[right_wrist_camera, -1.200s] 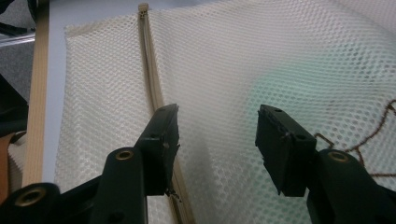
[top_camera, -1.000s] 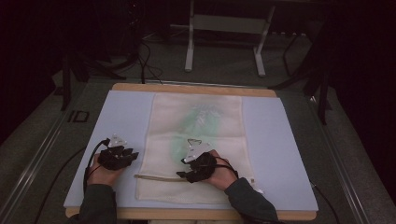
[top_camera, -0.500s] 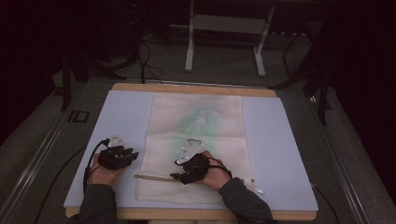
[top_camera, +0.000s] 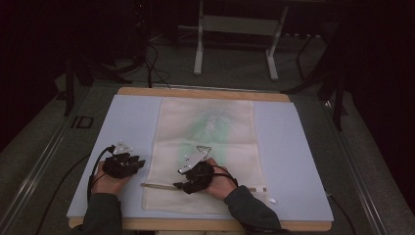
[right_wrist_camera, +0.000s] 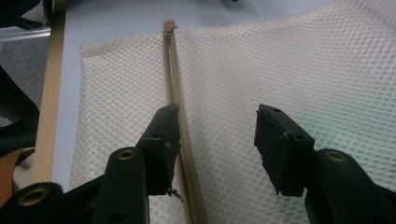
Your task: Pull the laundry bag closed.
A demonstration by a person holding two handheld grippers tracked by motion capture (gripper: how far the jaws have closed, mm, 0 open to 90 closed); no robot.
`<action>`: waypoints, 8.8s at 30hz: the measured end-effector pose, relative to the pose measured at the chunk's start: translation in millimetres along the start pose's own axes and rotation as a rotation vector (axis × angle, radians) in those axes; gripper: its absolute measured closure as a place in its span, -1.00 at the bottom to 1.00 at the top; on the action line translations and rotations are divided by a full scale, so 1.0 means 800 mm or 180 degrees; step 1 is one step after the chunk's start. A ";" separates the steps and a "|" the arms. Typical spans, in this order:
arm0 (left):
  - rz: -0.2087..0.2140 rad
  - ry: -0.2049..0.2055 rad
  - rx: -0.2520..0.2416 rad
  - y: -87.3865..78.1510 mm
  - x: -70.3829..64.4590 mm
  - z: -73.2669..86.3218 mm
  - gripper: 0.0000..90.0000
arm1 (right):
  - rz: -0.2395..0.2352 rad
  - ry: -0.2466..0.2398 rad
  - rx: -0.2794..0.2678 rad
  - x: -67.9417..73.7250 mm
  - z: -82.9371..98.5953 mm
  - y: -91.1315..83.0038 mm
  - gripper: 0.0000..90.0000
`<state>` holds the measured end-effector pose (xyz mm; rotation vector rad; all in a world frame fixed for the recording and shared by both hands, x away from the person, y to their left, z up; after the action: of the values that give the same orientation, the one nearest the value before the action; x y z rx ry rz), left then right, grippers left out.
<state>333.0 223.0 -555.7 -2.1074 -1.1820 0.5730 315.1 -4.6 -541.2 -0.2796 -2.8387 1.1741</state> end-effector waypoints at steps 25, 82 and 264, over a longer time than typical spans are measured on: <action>0.0007 0.0005 0.0008 0.000 0.001 0.000 0.46 | -0.0063 -0.0044 0.0017 0.004 -0.017 0.018 0.12; 0.0007 0.0020 -0.0036 -0.002 0.001 -0.001 0.46 | -0.0254 -0.0233 0.0037 0.035 -0.068 0.084 0.73; 0.0909 0.0266 0.0667 -0.002 -0.046 0.018 1.00 | -0.0262 -0.0424 0.0928 0.034 -0.048 0.068 0.83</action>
<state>304.5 196.6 -562.2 -2.1082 -0.7445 0.6970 301.3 64.4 -552.8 -0.0705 -2.7016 1.6179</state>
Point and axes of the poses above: each handheld gripper's, and its own axes: y roughly forward along the jaws, z roughly out of its underside, x roughly to its left, the point moved 5 cm from there along y, roughly forward along the jaws, and after that the axes turned 1 degree about -x, right-handed, at the moved point
